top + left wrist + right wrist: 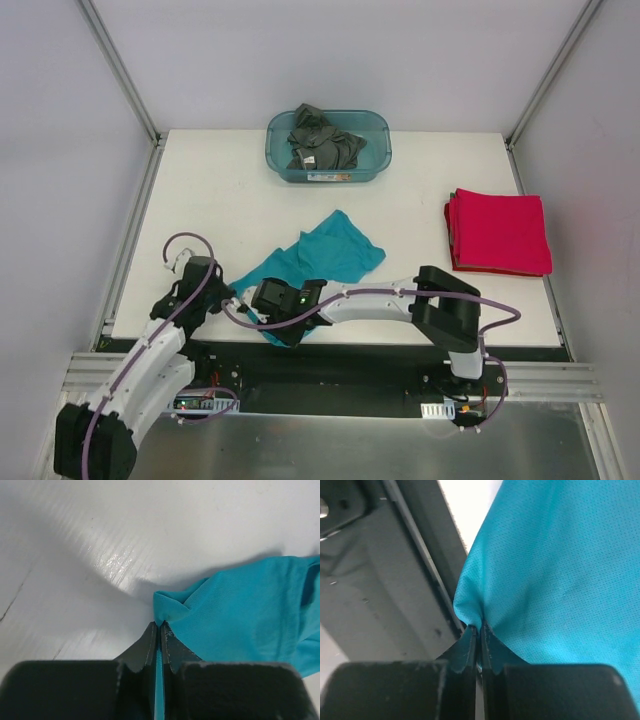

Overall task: Fold and stack the t-shirts
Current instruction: Fold the long partially folded tshirt into a neat square

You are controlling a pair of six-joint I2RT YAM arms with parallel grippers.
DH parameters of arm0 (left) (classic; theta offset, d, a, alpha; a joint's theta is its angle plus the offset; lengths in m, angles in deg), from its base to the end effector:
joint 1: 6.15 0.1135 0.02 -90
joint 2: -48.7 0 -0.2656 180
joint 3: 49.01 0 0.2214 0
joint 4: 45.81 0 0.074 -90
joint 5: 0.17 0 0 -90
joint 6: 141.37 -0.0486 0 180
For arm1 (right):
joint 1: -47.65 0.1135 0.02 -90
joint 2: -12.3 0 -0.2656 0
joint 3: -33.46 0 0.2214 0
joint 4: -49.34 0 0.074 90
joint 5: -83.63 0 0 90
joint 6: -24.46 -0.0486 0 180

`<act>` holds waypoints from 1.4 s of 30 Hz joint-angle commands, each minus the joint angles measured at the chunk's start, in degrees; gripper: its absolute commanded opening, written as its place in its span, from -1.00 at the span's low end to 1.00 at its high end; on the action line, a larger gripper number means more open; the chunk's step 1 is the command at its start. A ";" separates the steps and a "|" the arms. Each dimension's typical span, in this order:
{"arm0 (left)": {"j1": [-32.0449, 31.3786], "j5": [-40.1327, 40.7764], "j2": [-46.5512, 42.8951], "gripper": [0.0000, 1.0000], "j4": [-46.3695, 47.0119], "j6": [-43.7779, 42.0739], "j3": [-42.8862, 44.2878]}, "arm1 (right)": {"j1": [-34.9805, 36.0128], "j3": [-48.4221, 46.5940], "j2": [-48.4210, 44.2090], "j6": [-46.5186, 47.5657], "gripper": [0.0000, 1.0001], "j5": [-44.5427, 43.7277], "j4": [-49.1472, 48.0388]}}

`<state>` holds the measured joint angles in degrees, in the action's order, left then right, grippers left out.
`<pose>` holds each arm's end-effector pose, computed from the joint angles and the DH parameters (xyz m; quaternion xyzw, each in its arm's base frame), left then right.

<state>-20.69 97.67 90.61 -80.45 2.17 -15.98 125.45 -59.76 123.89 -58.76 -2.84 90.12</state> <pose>0.1272 -0.0261 0.1726 -0.3314 0.8551 -0.1683 0.3614 0.0796 0.3825 0.1855 -0.6544 0.7073 0.1786 0.1992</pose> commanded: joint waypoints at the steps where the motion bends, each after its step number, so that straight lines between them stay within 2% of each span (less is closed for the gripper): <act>1: 0.57 7.36 -10.33 -1.00 -8.32 4.29 -0.25 | 0.60 0.42 -6.73 1.39 -0.99 10.70 0.70; 4: 0.57 9.12 -17.11 -1.00 -11.66 4.56 1.50 | 0.60 -0.46 -9.02 0.60 -0.99 14.91 -1.41; 10: 0.57 15.54 -21.17 -1.00 -20.63 4.21 10.72 | 0.51 -1.61 -12.80 -2.21 -0.99 25.55 -5.54; 14: 0.57 14.05 -22.75 -1.00 -20.72 1.31 15.65 | 0.25 -0.12 -15.52 -3.79 -0.99 28.02 -8.09; 18: 0.57 11.68 -23.02 -1.00 -20.55 0.69 17.94 | -0.63 4.53 -19.56 -5.81 -0.99 25.83 -12.13; 22: 0.48 9.49 -19.51 -1.00 -18.44 0.34 18.73 | -2.21 8.31 -22.99 -8.26 -0.99 23.37 -13.72; 26: 0.40 2.81 -14.15 -1.00 -11.07 -0.28 18.12 | -4.14 13.06 -27.38 -9.60 -0.99 18.81 -14.34; 32: -1.53 0.87 -9.75 -1.00 -0.96 0.95 17.24 | -9.94 20.79 -33.45 -11.97 -0.99 13.62 -14.69; 38: -10.04 7.70 -1.23 -1.00 4.67 0.95 20.40 | -14.60 26.68 -39.08 -13.55 -0.99 10.01 -14.60; 42: -15.15 10.79 7.81 -1.00 8.28 0.08 24.00 | -18.73 30.81 -42.24 -15.57 -0.99 8.34 -14.51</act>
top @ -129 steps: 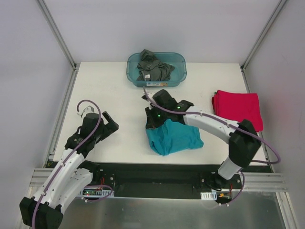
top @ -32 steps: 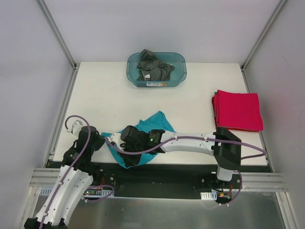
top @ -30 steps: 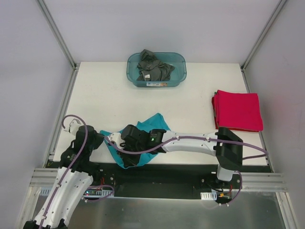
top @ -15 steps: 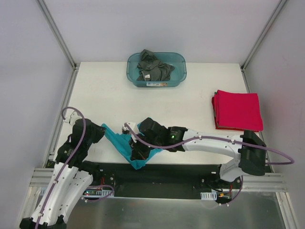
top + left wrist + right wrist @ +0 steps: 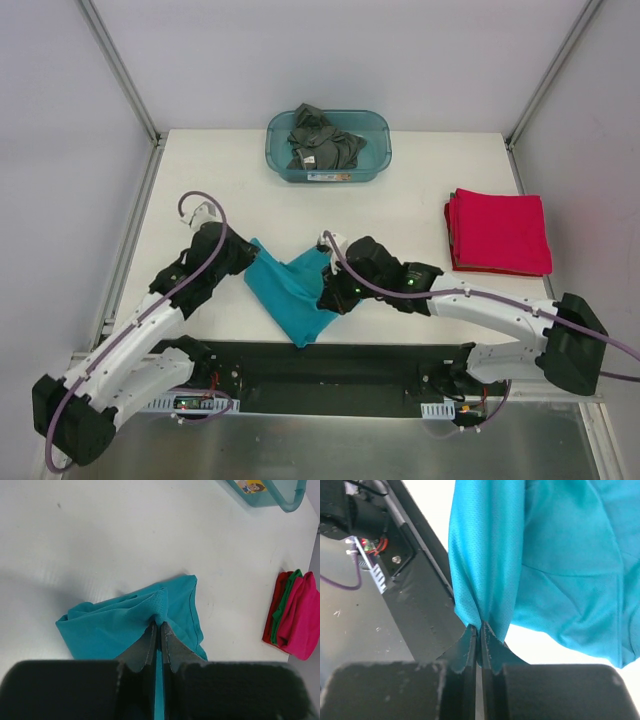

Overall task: Fold and stack the t-shirts
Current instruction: Fold the long partially folded tshirt into a neat square

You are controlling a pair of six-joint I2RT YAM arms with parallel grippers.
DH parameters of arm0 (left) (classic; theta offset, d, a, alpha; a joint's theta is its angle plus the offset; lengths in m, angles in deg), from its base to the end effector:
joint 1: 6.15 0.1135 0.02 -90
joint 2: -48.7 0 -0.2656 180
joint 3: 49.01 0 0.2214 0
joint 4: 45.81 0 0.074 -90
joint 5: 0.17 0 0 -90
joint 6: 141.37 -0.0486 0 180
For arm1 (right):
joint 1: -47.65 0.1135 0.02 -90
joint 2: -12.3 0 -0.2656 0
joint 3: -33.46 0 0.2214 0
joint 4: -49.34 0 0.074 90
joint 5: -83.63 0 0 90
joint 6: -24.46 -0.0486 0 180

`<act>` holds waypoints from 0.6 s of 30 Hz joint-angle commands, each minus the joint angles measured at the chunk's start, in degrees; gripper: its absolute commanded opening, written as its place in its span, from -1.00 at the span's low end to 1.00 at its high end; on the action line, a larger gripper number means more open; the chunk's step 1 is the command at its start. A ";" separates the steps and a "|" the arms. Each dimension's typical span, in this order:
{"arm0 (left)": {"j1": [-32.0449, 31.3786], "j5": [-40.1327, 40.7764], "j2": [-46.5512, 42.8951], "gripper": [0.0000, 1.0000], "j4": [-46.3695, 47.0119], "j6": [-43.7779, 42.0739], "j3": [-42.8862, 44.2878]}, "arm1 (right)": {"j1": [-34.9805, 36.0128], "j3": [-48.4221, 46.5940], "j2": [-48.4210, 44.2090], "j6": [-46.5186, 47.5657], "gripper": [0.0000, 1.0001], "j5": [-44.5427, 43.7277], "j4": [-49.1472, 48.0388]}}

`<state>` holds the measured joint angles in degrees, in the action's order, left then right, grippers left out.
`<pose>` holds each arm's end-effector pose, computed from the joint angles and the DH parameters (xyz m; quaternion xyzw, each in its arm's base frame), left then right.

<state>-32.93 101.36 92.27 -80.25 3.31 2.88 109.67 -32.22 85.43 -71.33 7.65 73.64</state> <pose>0.1435 -0.0615 0.2751 -0.2551 0.8066 -0.2788 0.4545 0.1142 0.2400 0.2752 -0.4610 0.7367 0.3580 0.3415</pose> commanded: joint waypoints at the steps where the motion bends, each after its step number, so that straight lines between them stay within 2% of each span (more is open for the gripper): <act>1: -3.27 7.45 8.44 -1.00 8.78 -1.06 6.54 | -4.00 4.42 -4.47 -3.36 -0.99 -2.50 1.88; 8: -6.78 7.98 26.45 -1.00 13.27 -4.66 16.12 | -11.47 9.69 -8.17 -4.59 -0.99 -4.36 2.14; 11: -7.49 6.40 33.83 -1.00 13.89 -6.24 20.77 | -15.51 11.63 -7.38 -5.11 -0.99 -2.77 1.97; 18: -10.65 3.86 52.64 -1.00 14.50 -12.30 34.83 | -23.25 14.62 -3.26 -4.95 -0.99 -5.57 0.65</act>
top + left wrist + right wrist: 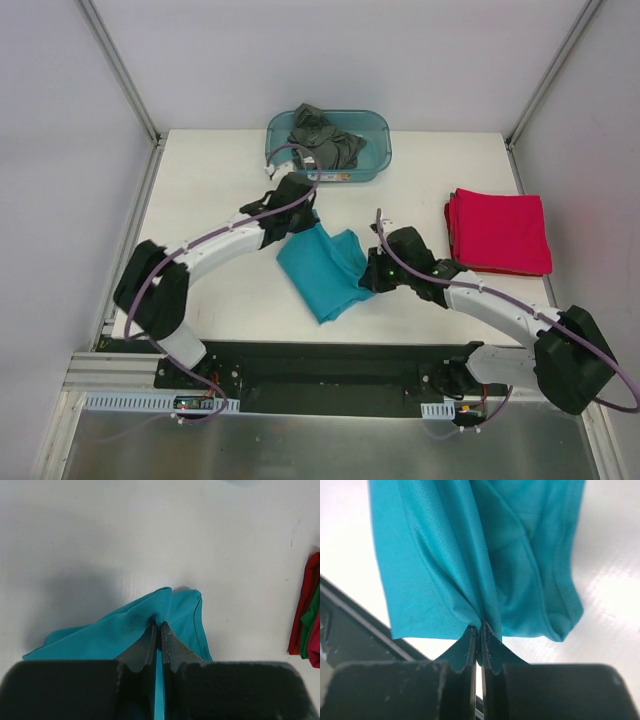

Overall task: Fold and stack the t-shirts
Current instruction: Fold the long partially folded tshirt into a neat square

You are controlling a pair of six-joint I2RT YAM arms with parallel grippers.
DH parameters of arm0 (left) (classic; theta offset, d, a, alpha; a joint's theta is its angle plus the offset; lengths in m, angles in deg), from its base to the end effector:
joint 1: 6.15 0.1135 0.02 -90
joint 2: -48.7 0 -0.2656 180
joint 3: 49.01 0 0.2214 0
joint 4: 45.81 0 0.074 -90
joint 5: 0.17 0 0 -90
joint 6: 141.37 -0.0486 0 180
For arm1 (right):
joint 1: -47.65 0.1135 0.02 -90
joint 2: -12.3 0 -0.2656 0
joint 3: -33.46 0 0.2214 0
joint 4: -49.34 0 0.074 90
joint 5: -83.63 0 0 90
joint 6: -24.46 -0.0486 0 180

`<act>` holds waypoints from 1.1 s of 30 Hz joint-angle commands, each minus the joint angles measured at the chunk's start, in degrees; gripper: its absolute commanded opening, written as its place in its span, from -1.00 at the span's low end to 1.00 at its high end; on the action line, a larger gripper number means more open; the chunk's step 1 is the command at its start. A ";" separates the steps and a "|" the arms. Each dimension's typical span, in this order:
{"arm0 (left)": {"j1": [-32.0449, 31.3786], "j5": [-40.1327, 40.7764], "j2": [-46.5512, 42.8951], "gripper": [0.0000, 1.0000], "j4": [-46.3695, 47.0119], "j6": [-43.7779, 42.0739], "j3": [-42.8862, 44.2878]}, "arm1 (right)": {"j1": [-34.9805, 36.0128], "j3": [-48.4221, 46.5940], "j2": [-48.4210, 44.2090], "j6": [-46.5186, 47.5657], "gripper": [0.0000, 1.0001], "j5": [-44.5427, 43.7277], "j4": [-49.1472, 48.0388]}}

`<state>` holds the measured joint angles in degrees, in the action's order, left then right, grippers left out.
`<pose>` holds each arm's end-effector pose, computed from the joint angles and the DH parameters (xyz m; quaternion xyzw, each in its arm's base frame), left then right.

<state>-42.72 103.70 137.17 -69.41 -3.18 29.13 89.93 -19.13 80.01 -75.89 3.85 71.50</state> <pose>0.2730 -0.1880 0.2717 -0.1452 0.8660 -0.2358 0.4165 0.1643 0.1611 0.2277 -0.2835 0.8472 0.2676 0.3610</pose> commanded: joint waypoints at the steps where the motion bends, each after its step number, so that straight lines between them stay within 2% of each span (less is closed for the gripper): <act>1: -1.04 0.47 10.21 -1.00 3.57 -6.43 11.04 | -4.22 1.53 2.87 0.41 -0.99 -2.65 2.79; 10: -1.83 -3.06 27.01 -1.00 3.49 -11.00 25.03 | -10.29 1.71 11.48 1.21 -0.99 -2.22 1.56; 13: -1.74 -4.64 31.14 -1.00 3.40 -11.71 27.06 | -11.25 1.44 12.19 1.56 -0.99 -1.17 1.38; 16: -1.74 -5.16 32.29 -1.00 2.96 -10.75 26.01 | -11.17 0.65 13.68 2.18 -0.99 3.65 1.30; 20: -1.74 -7.36 30.72 -1.00 2.96 -8.90 20.57 | -10.03 0.56 15.53 3.75 -0.99 8.40 0.86; 24: -1.74 -7.19 25.11 -1.00 2.78 -5.65 8.91 | -6.35 0.21 16.15 4.99 -0.99 10.26 1.74; 33: -1.74 -1.13 0.16 -1.00 -2.14 2.08 -17.83 | 4.64 -2.68 12.11 6.83 -0.99 11.57 2.62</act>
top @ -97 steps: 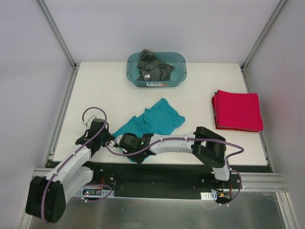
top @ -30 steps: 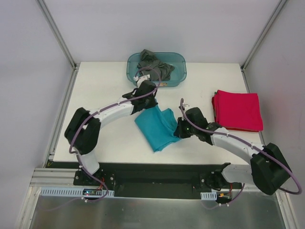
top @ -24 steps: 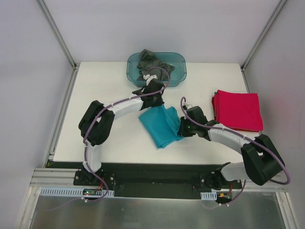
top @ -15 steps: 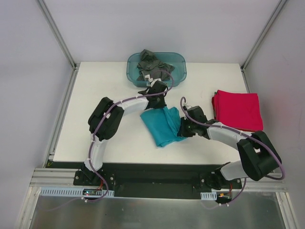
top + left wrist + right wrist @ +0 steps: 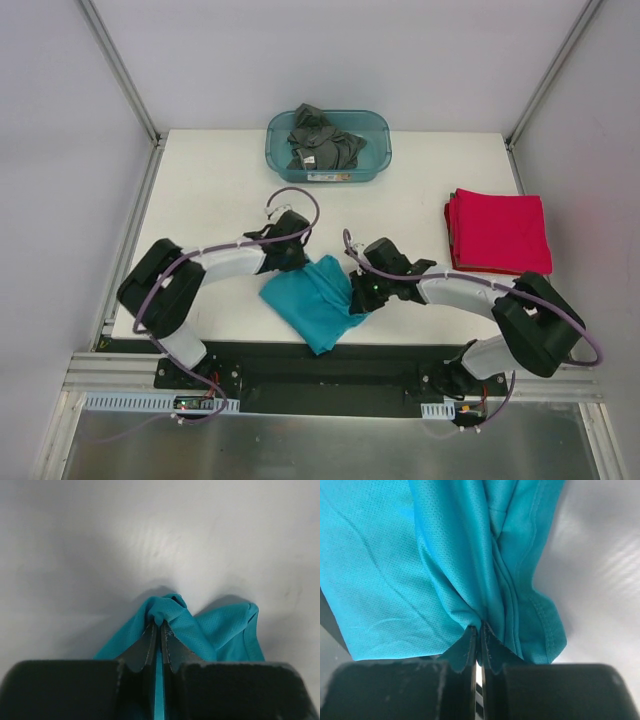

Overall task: Fold and stack the t-shirts
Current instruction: Fold the long partially folded tshirt into a neat square

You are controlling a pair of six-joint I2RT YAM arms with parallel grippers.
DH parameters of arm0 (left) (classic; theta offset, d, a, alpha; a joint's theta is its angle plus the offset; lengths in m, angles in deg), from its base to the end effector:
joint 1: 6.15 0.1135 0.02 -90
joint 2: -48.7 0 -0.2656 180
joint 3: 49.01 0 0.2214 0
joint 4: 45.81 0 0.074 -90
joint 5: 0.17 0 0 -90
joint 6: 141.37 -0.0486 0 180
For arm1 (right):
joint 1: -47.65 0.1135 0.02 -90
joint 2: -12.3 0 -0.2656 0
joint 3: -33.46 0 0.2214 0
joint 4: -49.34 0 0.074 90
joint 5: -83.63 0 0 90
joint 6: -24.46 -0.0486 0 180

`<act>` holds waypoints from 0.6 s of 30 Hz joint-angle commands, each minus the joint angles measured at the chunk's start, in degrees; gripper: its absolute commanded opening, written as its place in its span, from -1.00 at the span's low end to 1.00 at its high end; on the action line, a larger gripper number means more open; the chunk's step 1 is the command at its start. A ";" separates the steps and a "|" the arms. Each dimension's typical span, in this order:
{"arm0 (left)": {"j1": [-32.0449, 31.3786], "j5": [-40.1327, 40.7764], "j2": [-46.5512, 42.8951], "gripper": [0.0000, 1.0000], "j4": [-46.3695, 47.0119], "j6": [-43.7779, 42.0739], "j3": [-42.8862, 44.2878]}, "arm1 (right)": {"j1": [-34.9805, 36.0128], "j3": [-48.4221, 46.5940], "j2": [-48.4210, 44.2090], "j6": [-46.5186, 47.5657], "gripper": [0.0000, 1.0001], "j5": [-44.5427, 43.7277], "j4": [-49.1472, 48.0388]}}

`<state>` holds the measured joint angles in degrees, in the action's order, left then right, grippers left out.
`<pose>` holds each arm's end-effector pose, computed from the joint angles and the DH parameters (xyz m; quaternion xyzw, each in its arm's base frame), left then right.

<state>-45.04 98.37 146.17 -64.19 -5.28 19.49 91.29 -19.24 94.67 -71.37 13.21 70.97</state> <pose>0.2621 -0.2021 0.1798 -0.0854 0.9254 -0.1938 0.3143 0.1711 0.1857 0.1737 -0.3545 0.8614 0.2823 0.2294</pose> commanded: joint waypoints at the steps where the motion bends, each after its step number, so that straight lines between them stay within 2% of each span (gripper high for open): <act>1: 0.57 4.73 -11.57 -1.00 -7.54 4.54 -9.69 | 3.99 -3.19 -3.00 2.57 -0.99 2.66 3.14; 3: 0.57 5.79 -18.25 -1.00 -8.41 4.63 -11.90 | 5.13 -4.68 -3.96 2.92 -0.99 2.93 3.84; 8: 0.49 7.46 -28.20 -1.00 -8.77 3.49 -12.87 | 6.37 -7.59 -7.30 3.37 -0.99 6.61 4.72; 13: -0.13 6.32 -30.76 -1.00 -8.77 1.56 -10.07 | 6.46 -8.64 -11.43 1.08 -0.99 8.19 7.36; 18: -0.48 6.23 -31.90 -1.00 -8.77 1.55 -8.74 | 6.46 -9.95 -13.55 -1.81 -0.99 14.34 6.65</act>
<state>-45.17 103.63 115.83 -72.60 -2.72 8.10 97.47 -25.95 83.04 -70.12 21.16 76.46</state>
